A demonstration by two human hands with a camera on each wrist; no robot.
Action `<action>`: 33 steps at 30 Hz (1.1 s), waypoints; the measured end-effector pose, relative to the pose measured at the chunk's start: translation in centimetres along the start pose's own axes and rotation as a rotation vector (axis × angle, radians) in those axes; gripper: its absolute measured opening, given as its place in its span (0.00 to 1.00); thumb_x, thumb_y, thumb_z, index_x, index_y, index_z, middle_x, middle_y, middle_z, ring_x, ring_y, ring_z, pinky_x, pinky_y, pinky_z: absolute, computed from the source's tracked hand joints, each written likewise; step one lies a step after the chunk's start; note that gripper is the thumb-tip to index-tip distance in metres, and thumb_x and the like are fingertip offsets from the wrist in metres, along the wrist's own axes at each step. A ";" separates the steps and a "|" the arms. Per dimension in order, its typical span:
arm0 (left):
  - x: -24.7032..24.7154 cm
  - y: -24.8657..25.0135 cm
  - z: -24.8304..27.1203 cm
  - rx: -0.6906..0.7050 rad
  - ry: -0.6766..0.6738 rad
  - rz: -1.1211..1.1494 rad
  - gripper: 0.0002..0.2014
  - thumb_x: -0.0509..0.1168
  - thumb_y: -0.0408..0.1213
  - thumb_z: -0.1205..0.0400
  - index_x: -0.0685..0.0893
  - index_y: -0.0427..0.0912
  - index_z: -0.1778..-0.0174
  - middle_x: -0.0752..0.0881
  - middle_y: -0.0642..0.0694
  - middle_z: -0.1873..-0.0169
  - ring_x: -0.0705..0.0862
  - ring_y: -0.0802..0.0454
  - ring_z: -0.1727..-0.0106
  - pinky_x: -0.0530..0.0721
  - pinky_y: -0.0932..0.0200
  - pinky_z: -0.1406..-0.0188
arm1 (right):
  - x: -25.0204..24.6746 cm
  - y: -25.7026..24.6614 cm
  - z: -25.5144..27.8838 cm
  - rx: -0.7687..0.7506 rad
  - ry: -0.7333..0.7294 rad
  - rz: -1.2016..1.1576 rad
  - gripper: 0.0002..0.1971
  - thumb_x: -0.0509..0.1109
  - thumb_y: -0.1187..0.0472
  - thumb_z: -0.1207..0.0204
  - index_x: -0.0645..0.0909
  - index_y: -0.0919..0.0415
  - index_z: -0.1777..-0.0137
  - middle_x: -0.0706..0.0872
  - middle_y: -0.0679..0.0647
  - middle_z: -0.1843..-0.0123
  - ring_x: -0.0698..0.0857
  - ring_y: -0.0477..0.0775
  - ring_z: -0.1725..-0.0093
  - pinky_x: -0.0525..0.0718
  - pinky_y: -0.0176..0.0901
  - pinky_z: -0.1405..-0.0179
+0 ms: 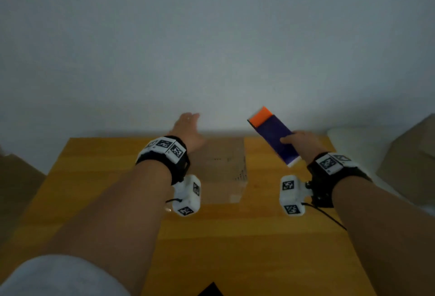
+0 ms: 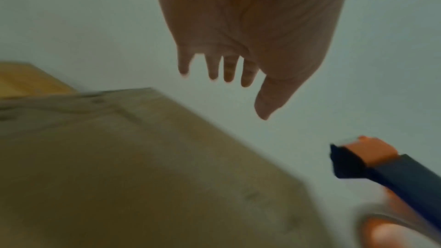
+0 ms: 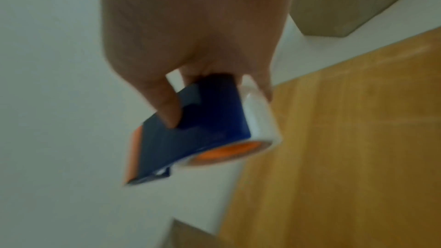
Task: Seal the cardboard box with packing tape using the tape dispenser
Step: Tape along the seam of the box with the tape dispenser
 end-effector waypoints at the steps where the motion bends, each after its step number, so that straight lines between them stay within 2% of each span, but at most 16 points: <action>1: -0.9 1.3 0.0 0.021 -0.006 0.137 0.35 0.65 0.42 0.19 0.58 0.41 0.17 0.58 0.41 0.17 0.61 0.44 0.18 0.63 0.54 0.22 | -0.8 -1.2 0.3 -0.029 0.024 -0.131 0.09 0.69 0.66 0.23 0.83 0.73 0.48 0.81 0.63 0.52 0.80 0.61 0.56 0.73 0.44 0.62; 2: -1.6 2.4 0.2 0.015 -0.036 0.288 0.31 0.62 0.41 0.16 0.61 0.38 0.18 0.62 0.41 0.19 0.65 0.44 0.20 0.65 0.57 0.24 | -1.4 -2.2 0.6 -0.054 0.039 -0.247 0.07 0.71 0.68 0.26 0.84 0.73 0.54 0.81 0.63 0.53 0.80 0.61 0.58 0.74 0.46 0.60; 4: -2.6 3.6 0.4 -0.057 -0.128 0.654 0.25 0.56 0.43 0.13 0.66 0.36 0.22 0.70 0.40 0.23 0.70 0.44 0.23 0.67 0.49 0.23 | -1.9 -4.0 1.2 -0.074 0.017 -0.368 0.05 0.74 0.66 0.36 0.82 0.67 0.66 0.82 0.64 0.55 0.80 0.60 0.56 0.74 0.51 0.56; 6: -3.2 3.9 0.8 -0.142 -0.235 1.016 0.24 0.52 0.48 0.12 0.72 0.35 0.26 0.80 0.41 0.33 0.77 0.44 0.32 0.71 0.43 0.27 | -1.9 -6.0 2.3 -0.094 -0.061 -0.408 0.08 0.70 0.61 0.46 0.79 0.65 0.68 0.82 0.62 0.59 0.79 0.60 0.59 0.73 0.50 0.60; 8: -3.7 3.4 1.2 -0.135 -0.315 1.173 0.24 0.48 0.50 0.12 0.76 0.36 0.31 0.84 0.40 0.40 0.81 0.44 0.38 0.74 0.45 0.33 | -1.5 -7.6 3.1 -0.131 -0.123 -0.404 0.08 0.66 0.61 0.48 0.76 0.65 0.70 0.80 0.59 0.66 0.76 0.57 0.65 0.71 0.45 0.66; 12: -4.7 2.1 2.2 -0.066 -0.319 1.206 0.19 0.51 0.46 0.12 0.81 0.37 0.43 0.88 0.40 0.48 0.88 0.47 0.50 0.82 0.51 0.44 | 0.0 -9.1 3.7 -0.178 -0.192 -0.351 0.05 0.65 0.61 0.48 0.73 0.62 0.75 0.77 0.57 0.70 0.74 0.54 0.69 0.68 0.43 0.70; 15: -5.1 0.9 2.7 -0.049 -0.293 1.156 0.19 0.55 0.49 0.13 0.82 0.37 0.41 0.89 0.42 0.50 0.90 0.51 0.57 0.84 0.54 0.52 | 1.0 -9.8 3.9 -0.180 -0.240 -0.339 0.05 0.64 0.62 0.48 0.73 0.63 0.74 0.77 0.57 0.71 0.74 0.54 0.71 0.69 0.41 0.71; 18: -5.3 -0.2 3.1 -0.068 -0.277 1.174 0.26 0.57 0.56 0.17 0.82 0.36 0.38 0.90 0.41 0.50 0.91 0.51 0.58 0.84 0.53 0.51 | 1.8 -10.3 3.9 -0.188 -0.277 -0.302 0.06 0.64 0.61 0.47 0.73 0.63 0.73 0.77 0.57 0.69 0.74 0.55 0.69 0.69 0.42 0.70; 21: -5.4 -1.2 3.2 -0.069 -0.282 1.184 0.31 0.59 0.58 0.18 0.78 0.35 0.31 0.90 0.40 0.49 0.92 0.51 0.57 0.83 0.54 0.50 | 2.4 -10.8 3.9 -0.190 -0.302 -0.288 0.06 0.64 0.61 0.47 0.73 0.63 0.72 0.77 0.58 0.68 0.74 0.55 0.69 0.69 0.43 0.68; 24: -5.6 -2.1 3.4 -0.058 -0.304 1.190 0.28 0.57 0.56 0.16 0.77 0.37 0.31 0.91 0.39 0.50 0.92 0.50 0.57 0.82 0.54 0.47 | 3.0 -11.2 3.9 -0.191 -0.321 -0.263 0.07 0.65 0.61 0.47 0.75 0.64 0.71 0.79 0.59 0.67 0.75 0.55 0.68 0.70 0.44 0.68; 28: -5.6 -2.9 3.3 -0.078 -0.303 1.229 0.23 0.56 0.57 0.16 0.78 0.39 0.40 0.92 0.41 0.54 0.92 0.51 0.59 0.82 0.52 0.47 | 3.7 -11.5 4.0 -0.183 -0.385 -0.299 0.07 0.63 0.62 0.46 0.73 0.64 0.68 0.77 0.60 0.66 0.75 0.54 0.69 0.71 0.42 0.69; 30: -5.4 -3.1 3.2 -0.079 -0.298 1.223 0.21 0.56 0.53 0.15 0.80 0.39 0.40 0.92 0.43 0.57 0.92 0.53 0.61 0.83 0.53 0.46 | 4.0 -11.5 3.8 -0.183 -0.404 -0.307 0.08 0.63 0.62 0.46 0.74 0.64 0.66 0.78 0.60 0.65 0.76 0.54 0.68 0.72 0.42 0.69; 33: -5.2 -3.3 3.1 -0.076 -0.279 1.214 0.14 0.55 0.44 0.13 0.82 0.39 0.43 0.90 0.43 0.54 0.91 0.54 0.62 0.83 0.54 0.47 | 4.4 -11.6 3.4 -0.187 -0.418 -0.315 0.11 0.64 0.61 0.45 0.76 0.66 0.63 0.79 0.63 0.61 0.77 0.55 0.66 0.73 0.43 0.68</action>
Point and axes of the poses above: each hand's wrist, its own z-axis away from the middle knuckle, its own x-axis out of the palm, y = z × x, the point moved 1 cm from there along -z, towards the middle knuckle
